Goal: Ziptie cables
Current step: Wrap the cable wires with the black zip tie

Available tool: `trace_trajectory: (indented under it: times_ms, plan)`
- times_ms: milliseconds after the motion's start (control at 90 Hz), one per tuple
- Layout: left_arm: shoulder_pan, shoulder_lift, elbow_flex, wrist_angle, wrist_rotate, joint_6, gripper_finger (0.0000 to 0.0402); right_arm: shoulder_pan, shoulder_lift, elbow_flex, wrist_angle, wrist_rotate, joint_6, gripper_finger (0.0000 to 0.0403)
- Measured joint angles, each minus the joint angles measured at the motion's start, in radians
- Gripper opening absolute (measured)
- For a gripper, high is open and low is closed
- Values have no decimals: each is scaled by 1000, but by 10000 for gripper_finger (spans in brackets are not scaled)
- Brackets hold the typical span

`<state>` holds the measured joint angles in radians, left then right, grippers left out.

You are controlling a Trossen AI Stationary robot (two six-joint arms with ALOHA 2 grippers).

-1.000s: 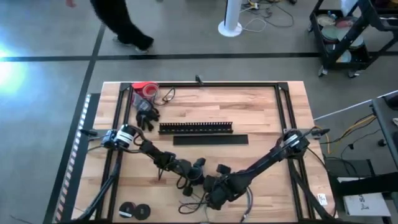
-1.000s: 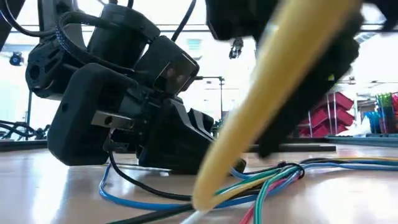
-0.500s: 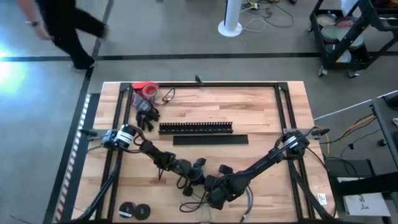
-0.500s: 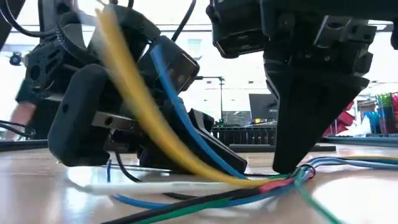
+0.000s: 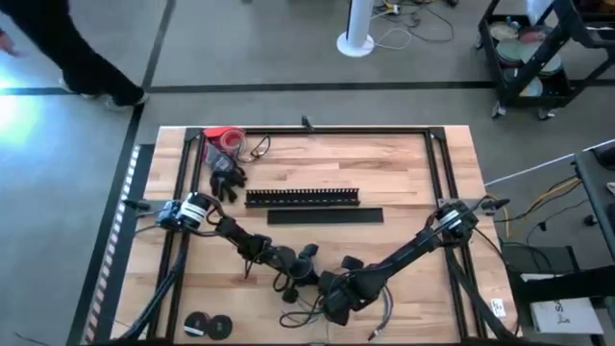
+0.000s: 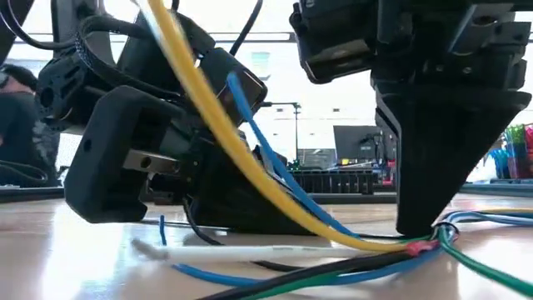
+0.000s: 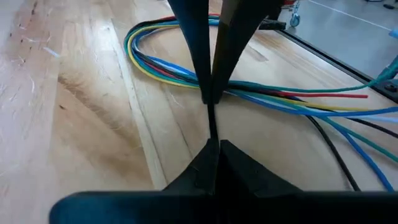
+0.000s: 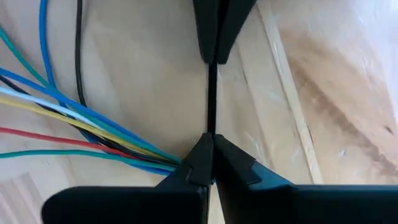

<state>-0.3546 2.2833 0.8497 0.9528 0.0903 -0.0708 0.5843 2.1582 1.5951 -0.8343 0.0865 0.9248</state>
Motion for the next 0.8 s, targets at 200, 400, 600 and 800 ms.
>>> trace_trajectory:
  times_ms: [200,400,600,800]
  plan:
    - [0,0,0,0,0,0,0,18,0,0,-16,12,29,0]
    - [0,-12,0,-19,2,-10,0,27,-28,0,-26,73,30,9]
    - [0,-112,-6,-133,11,-54,0,82,-124,13,-16,190,-55,88]
    - [0,-261,-13,-299,-12,-70,17,241,-158,1,-11,254,-91,179]
